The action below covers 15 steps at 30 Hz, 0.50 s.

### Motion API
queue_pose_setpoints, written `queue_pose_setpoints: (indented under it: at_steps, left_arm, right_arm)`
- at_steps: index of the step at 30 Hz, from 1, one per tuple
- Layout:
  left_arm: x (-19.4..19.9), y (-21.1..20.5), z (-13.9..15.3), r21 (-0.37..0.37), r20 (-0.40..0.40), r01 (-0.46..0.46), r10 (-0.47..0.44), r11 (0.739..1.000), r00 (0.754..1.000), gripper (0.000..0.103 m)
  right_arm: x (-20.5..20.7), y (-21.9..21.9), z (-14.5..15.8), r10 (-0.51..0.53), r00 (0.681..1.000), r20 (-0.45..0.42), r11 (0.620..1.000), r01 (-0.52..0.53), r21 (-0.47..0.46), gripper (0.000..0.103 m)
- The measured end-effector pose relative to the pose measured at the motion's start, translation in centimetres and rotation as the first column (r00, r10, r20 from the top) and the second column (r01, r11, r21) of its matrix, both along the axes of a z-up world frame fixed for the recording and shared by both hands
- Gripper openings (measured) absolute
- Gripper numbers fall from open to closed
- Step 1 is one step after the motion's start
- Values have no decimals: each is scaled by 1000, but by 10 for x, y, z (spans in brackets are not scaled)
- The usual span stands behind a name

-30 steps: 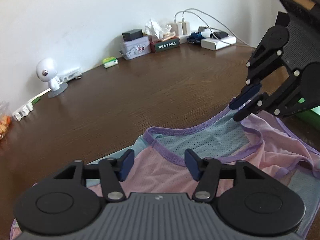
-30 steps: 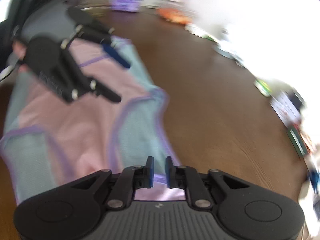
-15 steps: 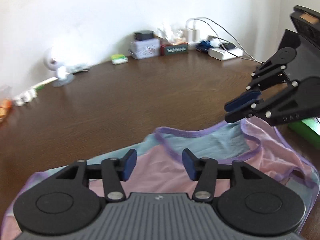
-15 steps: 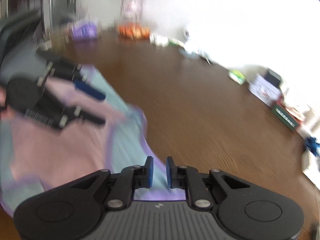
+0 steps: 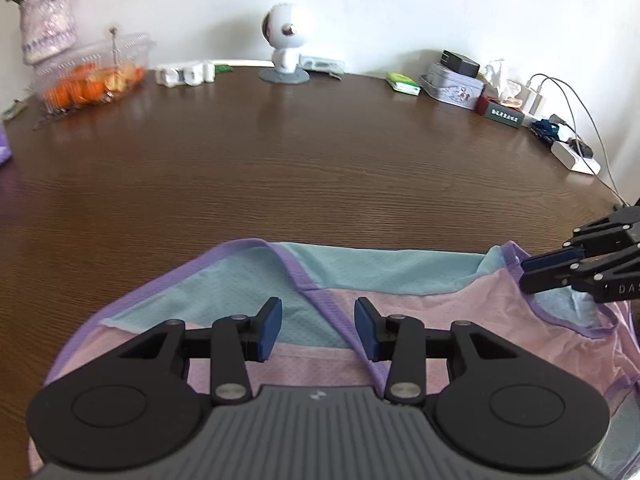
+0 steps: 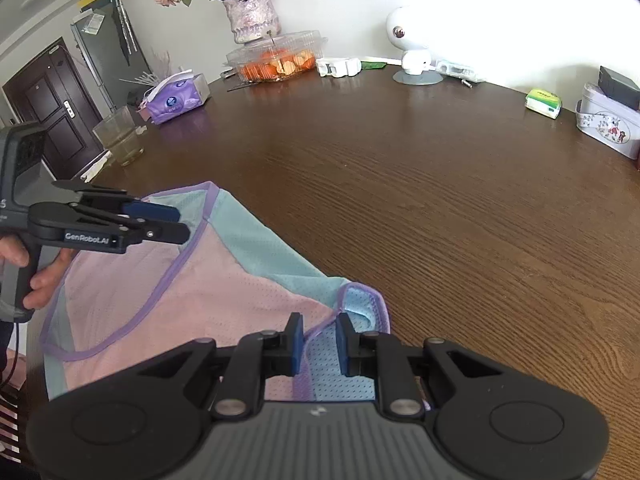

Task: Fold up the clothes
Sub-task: 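Grasp the garment's trimmed edge with the right gripper while the left gripper grasps beside it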

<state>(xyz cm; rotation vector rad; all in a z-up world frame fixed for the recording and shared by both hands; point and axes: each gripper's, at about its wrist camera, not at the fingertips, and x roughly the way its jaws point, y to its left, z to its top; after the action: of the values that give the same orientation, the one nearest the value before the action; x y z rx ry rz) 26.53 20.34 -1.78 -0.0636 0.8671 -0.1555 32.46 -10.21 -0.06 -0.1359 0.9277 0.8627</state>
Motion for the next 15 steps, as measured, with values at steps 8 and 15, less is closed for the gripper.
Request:
queue_pose_setpoints:
  at_steps: [8, 15]
  left_arm:
    - [18, -3, -9, -9, 0, -33, 33, 999, 999, 24]
    - [21, 13, -6, -88, 24, -101, 103, 991, 994, 2]
  right_arm:
    - [-5, 9, -3, 1, 1000, 18, 1000, -1, -29, 5]
    - [0, 3, -3, -59, 998, 8, 998, 59, 29, 1]
